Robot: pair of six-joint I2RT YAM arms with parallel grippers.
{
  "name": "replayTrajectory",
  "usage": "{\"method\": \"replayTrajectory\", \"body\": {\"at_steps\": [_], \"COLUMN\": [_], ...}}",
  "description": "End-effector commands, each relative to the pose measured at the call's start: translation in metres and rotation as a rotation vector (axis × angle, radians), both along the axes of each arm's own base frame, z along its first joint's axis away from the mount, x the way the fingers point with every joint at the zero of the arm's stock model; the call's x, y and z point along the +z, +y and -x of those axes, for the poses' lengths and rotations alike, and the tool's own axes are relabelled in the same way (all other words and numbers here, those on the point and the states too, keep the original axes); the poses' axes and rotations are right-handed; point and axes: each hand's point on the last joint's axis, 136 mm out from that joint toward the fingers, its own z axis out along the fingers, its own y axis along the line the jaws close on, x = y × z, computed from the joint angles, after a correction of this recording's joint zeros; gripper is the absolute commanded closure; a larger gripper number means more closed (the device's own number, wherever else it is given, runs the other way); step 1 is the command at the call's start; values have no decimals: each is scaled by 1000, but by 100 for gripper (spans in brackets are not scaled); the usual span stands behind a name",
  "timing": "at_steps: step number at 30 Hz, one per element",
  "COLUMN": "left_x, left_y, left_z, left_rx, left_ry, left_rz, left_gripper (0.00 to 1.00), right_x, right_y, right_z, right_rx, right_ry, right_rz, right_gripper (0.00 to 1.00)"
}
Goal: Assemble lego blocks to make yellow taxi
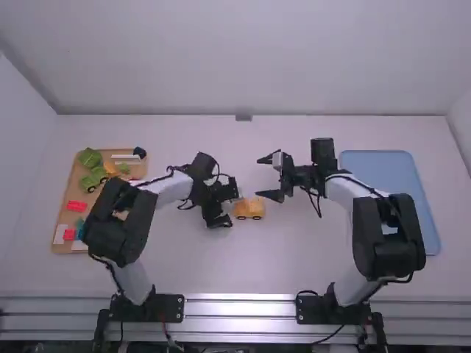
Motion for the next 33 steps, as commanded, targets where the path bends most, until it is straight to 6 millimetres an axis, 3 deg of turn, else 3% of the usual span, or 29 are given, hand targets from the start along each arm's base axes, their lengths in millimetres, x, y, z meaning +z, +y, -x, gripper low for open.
{"method": "replayTrajectory", "body": {"at_steps": [1, 10, 13, 16, 17, 19, 23, 29, 33], "left_x": [43, 107, 117, 123, 124, 132, 154, 183, 186], "left_y": [9, 57, 83, 136, 140, 161, 179, 239, 247], "left_z": [-27, -58, -67, -77, -78, -75, -67, -48, -36], "left_rx": [97, 461, 629, 998, 1023, 1111, 1226, 1626, 1668], "left_ry": [-95, -116, -97, -66, -71, -110, -178, -313, -323], "left_rz": [11, 135, 147, 100, 94, 46, 21, -74, -111], "left_gripper": [1, 1, 1, 1, 1, 1, 1, 1, 1], "right_x": [16, 55, 69, 92, 93, 106, 117, 111, 114], "right_y": [2, 6, 8, 10, 10, 16, 32, 59, 75], "right_z": [-4, -29, -25, -21, -22, -29, -41, -50, -47], "right_rx": [-5, -65, -8, 60, 57, 41, -14, -103, -120], "right_ry": [58, 127, 134, 164, 171, 202, 208, 224, 183], "right_rz": [-42, -127, -156, -187, -187, -187, -176, -58, 52], "right_gripper": [1, 1, 1, 1, 1, 1, 1, 1, 1]}}
